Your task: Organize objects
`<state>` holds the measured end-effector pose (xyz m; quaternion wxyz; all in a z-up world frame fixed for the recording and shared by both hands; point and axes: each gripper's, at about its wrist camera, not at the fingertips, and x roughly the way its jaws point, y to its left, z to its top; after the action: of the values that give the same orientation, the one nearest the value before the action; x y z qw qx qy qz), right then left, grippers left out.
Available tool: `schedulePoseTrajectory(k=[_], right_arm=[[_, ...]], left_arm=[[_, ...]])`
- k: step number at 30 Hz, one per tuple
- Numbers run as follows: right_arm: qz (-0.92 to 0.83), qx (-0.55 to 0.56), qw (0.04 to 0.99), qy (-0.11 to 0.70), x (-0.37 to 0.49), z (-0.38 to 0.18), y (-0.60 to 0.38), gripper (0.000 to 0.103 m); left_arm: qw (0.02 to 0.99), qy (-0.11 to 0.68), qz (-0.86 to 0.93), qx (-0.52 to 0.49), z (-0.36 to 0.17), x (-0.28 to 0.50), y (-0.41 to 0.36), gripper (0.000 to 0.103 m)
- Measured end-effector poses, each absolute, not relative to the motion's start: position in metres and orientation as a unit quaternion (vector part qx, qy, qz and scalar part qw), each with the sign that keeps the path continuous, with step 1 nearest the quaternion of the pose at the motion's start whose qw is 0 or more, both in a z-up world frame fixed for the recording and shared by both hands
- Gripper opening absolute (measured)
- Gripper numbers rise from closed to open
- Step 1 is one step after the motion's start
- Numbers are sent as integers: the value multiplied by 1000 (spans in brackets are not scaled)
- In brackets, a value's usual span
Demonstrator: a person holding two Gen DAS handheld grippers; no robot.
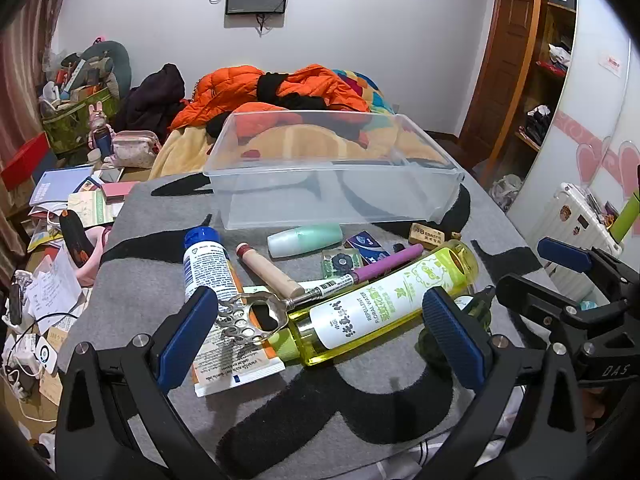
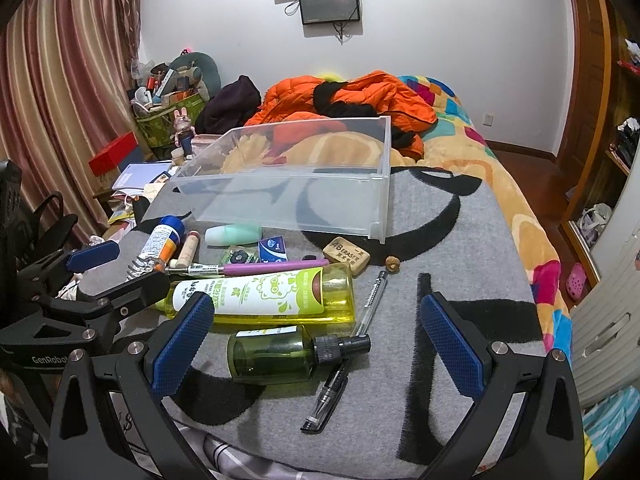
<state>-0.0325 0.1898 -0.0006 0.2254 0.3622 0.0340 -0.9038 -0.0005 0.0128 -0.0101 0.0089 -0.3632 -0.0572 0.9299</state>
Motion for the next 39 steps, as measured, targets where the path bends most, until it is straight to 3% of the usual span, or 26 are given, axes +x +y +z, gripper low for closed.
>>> schedulePoseTrajectory(k=[39], right_arm=[[-903,362,230,29,-31,-1,189,103]], left_arm=[[19,-64,925,-375,-16,-2,10,103]])
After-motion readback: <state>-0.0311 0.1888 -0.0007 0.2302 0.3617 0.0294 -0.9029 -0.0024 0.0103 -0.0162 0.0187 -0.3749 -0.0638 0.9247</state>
